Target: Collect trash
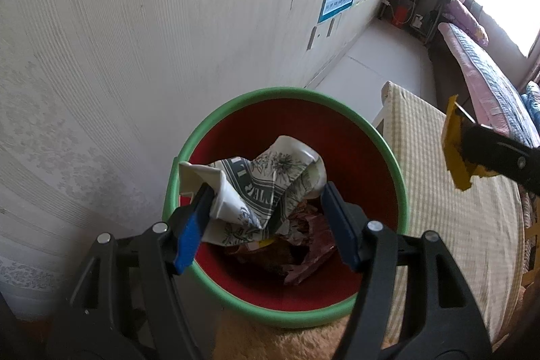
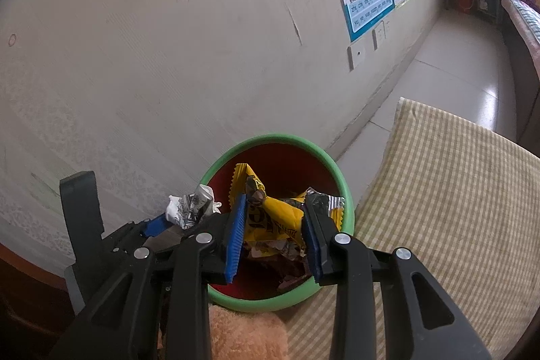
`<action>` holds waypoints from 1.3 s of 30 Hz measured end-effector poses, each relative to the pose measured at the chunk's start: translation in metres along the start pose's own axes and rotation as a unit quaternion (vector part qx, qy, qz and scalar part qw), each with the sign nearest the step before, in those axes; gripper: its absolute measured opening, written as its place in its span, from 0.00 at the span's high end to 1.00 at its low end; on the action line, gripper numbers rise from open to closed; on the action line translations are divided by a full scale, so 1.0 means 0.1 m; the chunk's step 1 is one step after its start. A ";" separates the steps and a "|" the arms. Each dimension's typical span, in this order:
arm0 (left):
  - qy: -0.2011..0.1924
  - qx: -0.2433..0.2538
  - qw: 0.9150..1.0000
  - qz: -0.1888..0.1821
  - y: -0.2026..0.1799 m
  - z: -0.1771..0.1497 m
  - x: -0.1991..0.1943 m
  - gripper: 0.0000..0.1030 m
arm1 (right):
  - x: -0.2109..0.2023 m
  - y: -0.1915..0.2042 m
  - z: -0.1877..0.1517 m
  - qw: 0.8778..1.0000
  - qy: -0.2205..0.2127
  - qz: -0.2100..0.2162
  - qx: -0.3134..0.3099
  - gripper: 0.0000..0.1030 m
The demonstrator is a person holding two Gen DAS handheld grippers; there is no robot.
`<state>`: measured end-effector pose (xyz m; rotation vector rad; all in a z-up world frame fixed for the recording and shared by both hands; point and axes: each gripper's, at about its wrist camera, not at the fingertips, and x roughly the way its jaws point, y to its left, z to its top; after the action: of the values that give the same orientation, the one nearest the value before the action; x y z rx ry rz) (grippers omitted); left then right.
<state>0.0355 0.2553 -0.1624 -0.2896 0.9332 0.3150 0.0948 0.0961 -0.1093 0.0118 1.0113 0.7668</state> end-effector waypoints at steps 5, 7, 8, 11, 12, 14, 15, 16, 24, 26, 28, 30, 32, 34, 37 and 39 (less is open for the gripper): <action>0.003 0.000 1.000 0.004 0.00 0.02 0.06 0.39 | 0.04 0.00 0.02 1.000 0.000 0.001 -0.003 0.69; 0.004 -0.001 1.000 0.005 0.01 0.03 0.08 0.38 | 0.05 -0.01 0.02 1.000 -0.001 0.002 -0.002 0.69; 0.005 -0.002 1.000 0.005 0.01 0.04 0.10 0.38 | 0.06 -0.02 0.03 1.000 -0.002 0.002 -0.001 0.69; 0.009 -0.008 1.000 0.004 0.03 0.05 0.15 0.38 | 0.06 -0.02 0.02 1.000 -0.001 0.004 -0.001 0.69; 0.010 -0.008 1.000 0.005 0.04 0.05 0.16 0.38 | 0.06 -0.02 0.03 1.000 -0.001 0.004 -0.002 0.69; 0.011 -0.009 1.000 0.008 0.05 0.04 0.18 0.38 | 0.07 -0.03 0.03 1.000 -0.002 0.008 -0.002 0.68; 0.013 -0.009 1.000 0.010 0.05 0.04 0.19 0.37 | 0.07 -0.03 0.04 1.000 -0.003 0.009 -0.001 0.61; 0.014 -0.009 1.000 0.012 0.05 0.04 0.19 0.33 | 0.06 -0.04 0.04 1.000 -0.006 0.011 0.001 0.55; 0.002 -0.007 1.000 0.018 -0.02 0.03 0.04 0.24 | -0.15 -0.13 -0.02 0.999 -0.031 0.009 0.006 0.43; -0.011 0.002 1.000 0.004 -0.12 0.03 -0.10 0.16 | -0.37 -0.22 -0.11 0.999 -0.053 -0.009 0.001 0.39; -0.034 0.009 0.999 -0.008 -0.25 0.05 -0.29 0.11 | -0.62 -0.33 -0.23 0.996 -0.079 -0.027 0.000 0.33; -0.062 0.015 0.998 -0.019 -0.43 0.08 -0.53 0.06 | -0.92 -0.43 -0.37 0.994 -0.106 -0.041 0.001 0.24; -0.095 0.023 0.995 -0.028 -0.62 0.09 -0.78 0.05 | -1.24 -0.50 -0.51 0.989 -0.136 -0.055 -0.004 0.12; -0.131 0.032 0.990 -0.043 -0.83 0.10 -1.03 0.05 | -1.63 -0.56 -0.69 0.979 -0.184 -0.081 -0.016 0.07; -0.182 0.056 0.979 -0.076 -1.19 0.13 -1.41 0.05 | -2.08 -0.60 -0.93 0.961 -0.247 -0.120 -0.026 0.07; -0.224 0.076 0.968 -0.087 -1.45 0.11 -1.68 0.05 | -2.40 -0.64 -1.09 0.943 -0.295 -0.151 -0.023 0.07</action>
<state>0.0064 0.1029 -0.0025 -0.1476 0.4776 0.1357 -0.0238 -0.1271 -0.0098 0.0430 0.4071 0.4583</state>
